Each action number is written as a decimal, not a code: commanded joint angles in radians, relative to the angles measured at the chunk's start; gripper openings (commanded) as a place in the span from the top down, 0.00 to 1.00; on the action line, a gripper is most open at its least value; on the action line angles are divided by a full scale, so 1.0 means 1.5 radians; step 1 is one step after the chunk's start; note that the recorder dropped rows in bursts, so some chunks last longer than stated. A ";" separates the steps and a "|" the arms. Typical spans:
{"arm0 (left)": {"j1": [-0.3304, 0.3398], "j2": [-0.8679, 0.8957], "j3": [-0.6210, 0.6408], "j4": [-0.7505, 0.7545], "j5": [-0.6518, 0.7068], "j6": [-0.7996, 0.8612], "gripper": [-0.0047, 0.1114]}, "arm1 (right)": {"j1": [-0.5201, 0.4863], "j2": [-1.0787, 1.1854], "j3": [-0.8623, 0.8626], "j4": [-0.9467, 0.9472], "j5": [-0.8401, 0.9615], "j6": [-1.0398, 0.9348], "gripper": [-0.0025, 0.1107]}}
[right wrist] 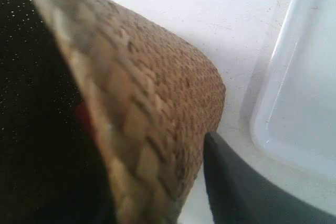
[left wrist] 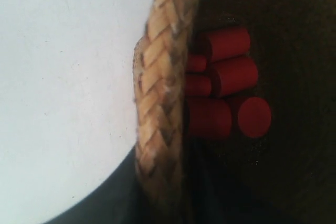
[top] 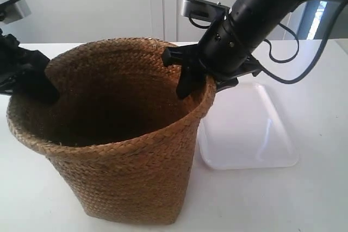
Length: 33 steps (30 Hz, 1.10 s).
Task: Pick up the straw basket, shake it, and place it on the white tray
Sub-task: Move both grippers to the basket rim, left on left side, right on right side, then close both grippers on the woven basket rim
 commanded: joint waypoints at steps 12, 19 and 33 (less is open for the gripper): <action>-0.002 -0.033 0.004 -0.026 -0.074 -0.030 0.96 | 0.047 -0.041 0.013 -0.126 -0.063 0.053 0.98; -0.002 -0.107 0.006 -0.013 -0.110 -0.029 0.96 | 0.116 -0.132 0.121 -0.173 -0.222 0.109 0.98; -0.041 -0.234 0.160 -0.025 -0.318 -0.030 0.96 | 0.139 -0.204 0.165 -0.340 -0.270 0.179 0.98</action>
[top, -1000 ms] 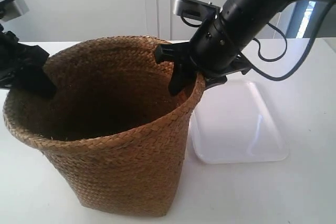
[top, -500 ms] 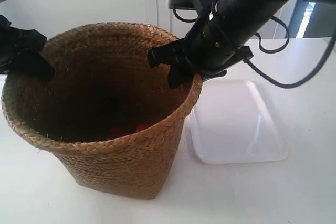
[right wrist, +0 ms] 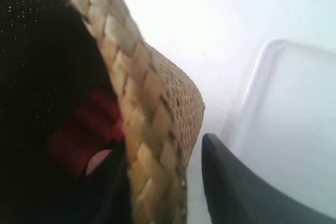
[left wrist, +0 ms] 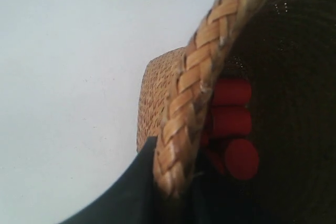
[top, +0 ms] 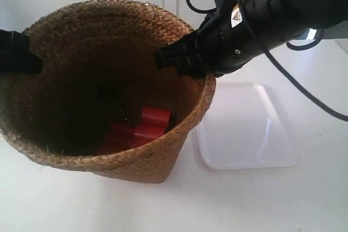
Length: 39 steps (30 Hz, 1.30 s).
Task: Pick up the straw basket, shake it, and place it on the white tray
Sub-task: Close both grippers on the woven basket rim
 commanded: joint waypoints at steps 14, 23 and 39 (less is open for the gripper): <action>-0.044 -0.057 0.043 0.003 -0.117 -0.003 0.96 | 0.014 -0.103 0.175 -0.137 -0.230 0.078 0.98; -0.044 -0.057 0.042 0.007 -0.114 0.000 0.96 | 0.014 -0.102 0.174 -0.109 -0.209 0.096 0.98; -0.133 -0.057 0.063 -0.008 -0.212 0.032 0.96 | 0.014 -0.095 0.171 -0.162 -0.220 0.092 0.98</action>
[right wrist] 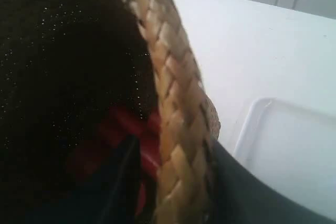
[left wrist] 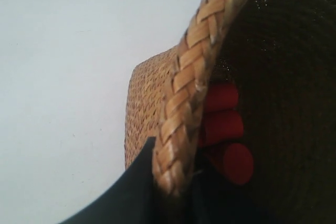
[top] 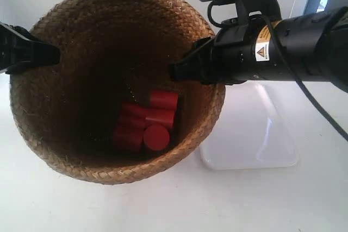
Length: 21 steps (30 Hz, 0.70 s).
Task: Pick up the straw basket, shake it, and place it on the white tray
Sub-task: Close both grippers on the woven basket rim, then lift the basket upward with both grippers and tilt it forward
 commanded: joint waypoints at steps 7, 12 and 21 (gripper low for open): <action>-0.017 -0.011 0.003 -0.012 -0.040 0.001 0.96 | 0.000 -0.001 0.002 -0.016 0.047 -0.004 0.98; -0.017 -0.011 0.003 -0.015 -0.032 -0.002 0.96 | 0.000 -0.001 0.002 -0.016 0.044 -0.017 0.98; -0.017 -0.007 0.003 -0.012 -0.039 -0.001 0.96 | 0.000 0.004 0.002 -0.014 0.039 -0.017 0.98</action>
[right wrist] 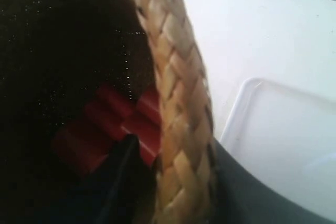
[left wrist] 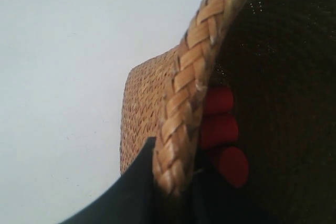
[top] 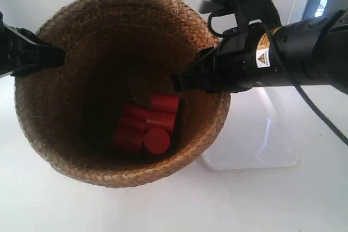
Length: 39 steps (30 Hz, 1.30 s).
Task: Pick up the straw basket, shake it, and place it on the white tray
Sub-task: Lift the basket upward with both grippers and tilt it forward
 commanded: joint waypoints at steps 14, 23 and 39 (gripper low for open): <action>-0.003 -0.008 -0.003 0.002 0.009 0.001 0.96 | 0.000 0.001 0.002 -0.003 0.001 -0.010 0.98; -0.003 -0.008 -0.003 0.005 0.009 0.001 0.96 | 0.000 0.001 0.002 -0.002 0.021 -0.010 0.98; 0.020 -0.064 -0.033 0.033 0.050 -0.067 0.96 | 0.045 -0.054 -0.040 -0.010 0.082 0.028 0.98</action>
